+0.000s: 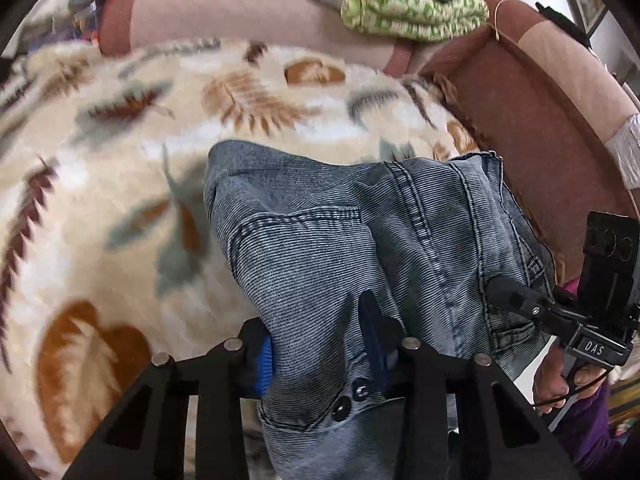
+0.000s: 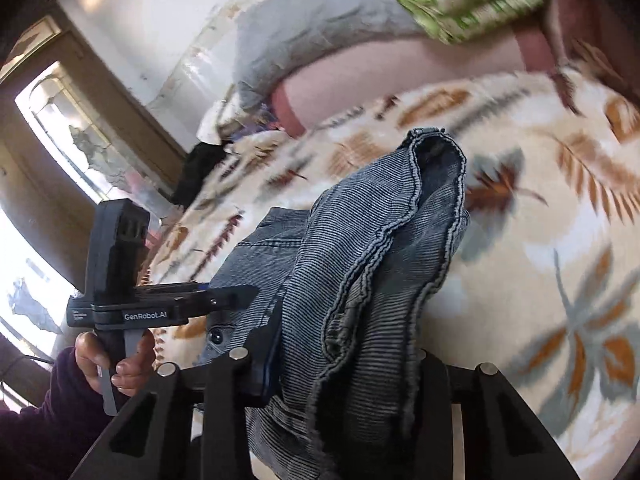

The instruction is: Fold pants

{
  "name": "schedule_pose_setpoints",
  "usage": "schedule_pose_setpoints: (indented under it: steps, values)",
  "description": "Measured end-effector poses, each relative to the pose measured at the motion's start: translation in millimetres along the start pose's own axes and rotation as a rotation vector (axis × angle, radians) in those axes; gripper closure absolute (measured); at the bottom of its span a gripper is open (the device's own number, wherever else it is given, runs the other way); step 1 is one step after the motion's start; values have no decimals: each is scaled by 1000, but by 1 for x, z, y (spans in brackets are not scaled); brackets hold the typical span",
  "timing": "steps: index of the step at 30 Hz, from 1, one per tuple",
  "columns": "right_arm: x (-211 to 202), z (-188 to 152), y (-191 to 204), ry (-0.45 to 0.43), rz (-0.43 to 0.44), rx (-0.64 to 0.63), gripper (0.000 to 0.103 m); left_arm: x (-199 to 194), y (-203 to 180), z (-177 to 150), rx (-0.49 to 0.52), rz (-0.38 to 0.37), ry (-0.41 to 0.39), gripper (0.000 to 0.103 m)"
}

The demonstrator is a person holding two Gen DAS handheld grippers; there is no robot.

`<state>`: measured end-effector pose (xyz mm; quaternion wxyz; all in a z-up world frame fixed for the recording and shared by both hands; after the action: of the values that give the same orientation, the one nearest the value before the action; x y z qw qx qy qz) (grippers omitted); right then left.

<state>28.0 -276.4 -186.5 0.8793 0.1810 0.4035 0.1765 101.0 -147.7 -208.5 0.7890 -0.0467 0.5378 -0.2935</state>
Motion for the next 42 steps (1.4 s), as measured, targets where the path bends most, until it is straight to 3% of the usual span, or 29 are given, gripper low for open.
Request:
schedule_pose_setpoints:
  steps: [5, 8, 10, 12, 13, 15, 20, 22, 25, 27, 33, 39, 42]
  values:
    - [30, 33, 10, -30, 34, 13, 63, -20, 30, 40, -25, 74, -80, 63]
    - [59, 41, 1, -17, 58, 75, 63, -13, 58, 48, -68, 123, -76, 63]
    - [81, 38, -11, 11, 32, 96, 58, 4, 83, 43, -82, 209, -48, 63]
    - [110, 23, -34, 94, -43, 135, 42, 24, 108, 33, -91, 308, -12, 59]
    - [119, 15, -46, 127, -87, 153, 38, 33, 116, 27, -109, 313, 6, 50]
    - [120, 10, -51, 98, -69, 158, 36, 36, 122, 18, -148, 309, 6, 48]
    - [86, 9, -50, 94, -193, 92, 33, -2, 109, 14, -114, 365, -77, 46]
    - [60, 14, -41, 51, -261, 19, 33, -26, 98, 9, -90, 397, -122, 32]
    - [23, 20, -12, -7, -338, -92, 33, -74, 76, -1, -41, 444, -235, 26]
    - [-7, 24, 12, -55, -380, -153, 33, -105, 62, -10, -13, 511, -302, 17]
    - [-68, 25, 94, -193, -413, -265, 27, -200, 27, -39, 56, 806, -510, 16]
    - [-124, 10, 145, -302, -444, -288, 25, -256, 1, -64, 30, 768, -582, 15]
    - [-144, 1, 161, -317, -446, -299, 25, -283, -14, -70, 16, 776, -631, 8]
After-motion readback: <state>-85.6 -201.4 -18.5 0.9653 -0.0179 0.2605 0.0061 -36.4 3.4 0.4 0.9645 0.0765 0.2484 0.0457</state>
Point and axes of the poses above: each gripper's, at about its wrist camera, not at the fingertips, and x roughly the way its jaws point, y to its left, z to its top, the point moved 10 cm from there along x, roughly the way its jaws point, and after that the axes turned 5 degrees about -x, right-handed, at the moved point
